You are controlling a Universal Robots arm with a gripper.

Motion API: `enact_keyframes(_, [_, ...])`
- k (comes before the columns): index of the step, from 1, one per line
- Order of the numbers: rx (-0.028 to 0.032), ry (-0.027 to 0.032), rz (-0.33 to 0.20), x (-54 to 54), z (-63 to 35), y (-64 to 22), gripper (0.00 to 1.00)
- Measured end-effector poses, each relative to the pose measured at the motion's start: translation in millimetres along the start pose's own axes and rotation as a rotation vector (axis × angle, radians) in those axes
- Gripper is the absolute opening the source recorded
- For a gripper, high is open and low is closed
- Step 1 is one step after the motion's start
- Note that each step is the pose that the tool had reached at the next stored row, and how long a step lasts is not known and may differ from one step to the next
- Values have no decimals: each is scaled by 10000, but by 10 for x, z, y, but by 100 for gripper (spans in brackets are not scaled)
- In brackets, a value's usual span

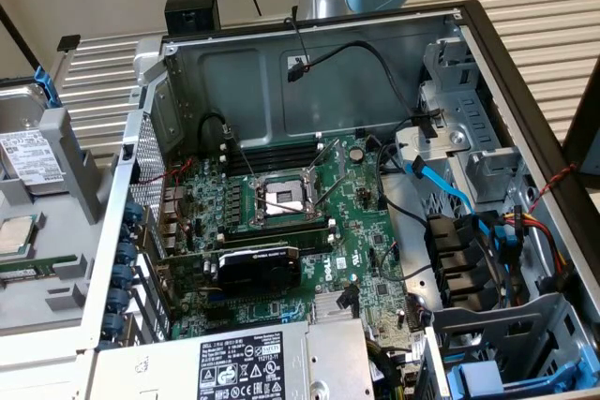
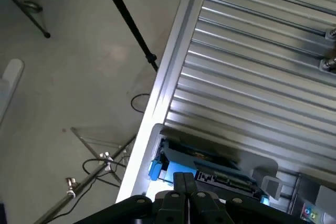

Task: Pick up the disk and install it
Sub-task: 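Pick up the disk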

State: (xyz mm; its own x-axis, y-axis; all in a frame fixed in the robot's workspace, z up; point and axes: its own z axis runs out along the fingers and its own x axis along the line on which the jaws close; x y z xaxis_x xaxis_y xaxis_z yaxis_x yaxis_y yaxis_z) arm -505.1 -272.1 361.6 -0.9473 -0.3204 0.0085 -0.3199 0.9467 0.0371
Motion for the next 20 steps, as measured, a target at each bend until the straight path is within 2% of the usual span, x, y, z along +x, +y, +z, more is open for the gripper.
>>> enact_keyframes(12, [37,26,-2191,0,3,0,11])
enact_keyframes(20, [45,66,-3568,0,6,0,11])
